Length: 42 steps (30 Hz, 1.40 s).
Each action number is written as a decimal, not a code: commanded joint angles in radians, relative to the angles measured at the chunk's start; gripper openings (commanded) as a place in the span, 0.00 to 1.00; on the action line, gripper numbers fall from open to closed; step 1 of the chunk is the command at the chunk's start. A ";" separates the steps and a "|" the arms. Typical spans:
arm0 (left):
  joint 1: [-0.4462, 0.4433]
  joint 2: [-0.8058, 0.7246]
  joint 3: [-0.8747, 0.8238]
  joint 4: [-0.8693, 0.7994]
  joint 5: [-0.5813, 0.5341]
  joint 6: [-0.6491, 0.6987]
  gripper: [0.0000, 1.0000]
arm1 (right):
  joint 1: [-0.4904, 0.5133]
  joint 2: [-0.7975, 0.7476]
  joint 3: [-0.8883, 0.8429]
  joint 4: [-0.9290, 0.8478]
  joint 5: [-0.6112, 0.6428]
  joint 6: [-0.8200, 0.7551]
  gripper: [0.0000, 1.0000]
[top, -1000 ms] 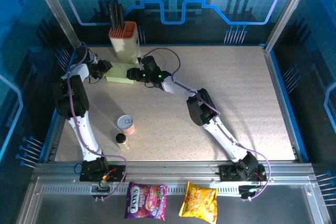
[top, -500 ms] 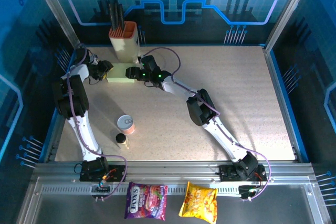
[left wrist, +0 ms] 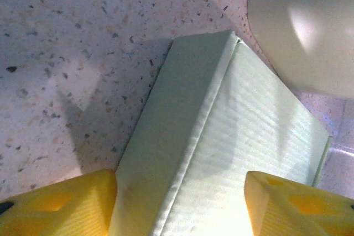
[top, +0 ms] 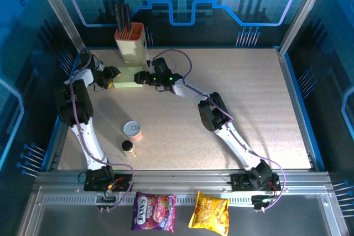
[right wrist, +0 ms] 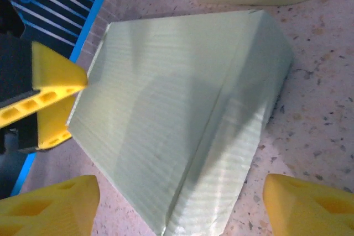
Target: Fold the paper box
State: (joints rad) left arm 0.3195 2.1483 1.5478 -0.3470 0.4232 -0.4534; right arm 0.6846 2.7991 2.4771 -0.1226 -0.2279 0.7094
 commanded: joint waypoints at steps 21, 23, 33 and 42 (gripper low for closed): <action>-0.131 -0.531 -0.506 0.220 -0.307 0.201 1.00 | -0.228 -0.978 -1.176 0.118 0.154 -0.468 0.99; -0.160 -0.576 -0.575 0.279 -0.344 0.232 1.00 | -0.264 -1.059 -1.270 0.110 0.226 -0.513 1.00; -0.267 -0.724 -0.901 0.585 -0.513 0.413 1.00 | -0.427 -1.362 -1.652 0.161 0.463 -0.727 0.99; -0.268 -0.697 -1.027 0.892 -0.377 0.435 1.00 | -0.542 -1.373 -1.918 0.545 0.459 -0.745 0.99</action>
State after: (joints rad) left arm 0.0555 1.4475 0.5591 0.3458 -0.0124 -0.0452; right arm 0.1688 1.4242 0.5858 0.2344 0.2287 -0.0185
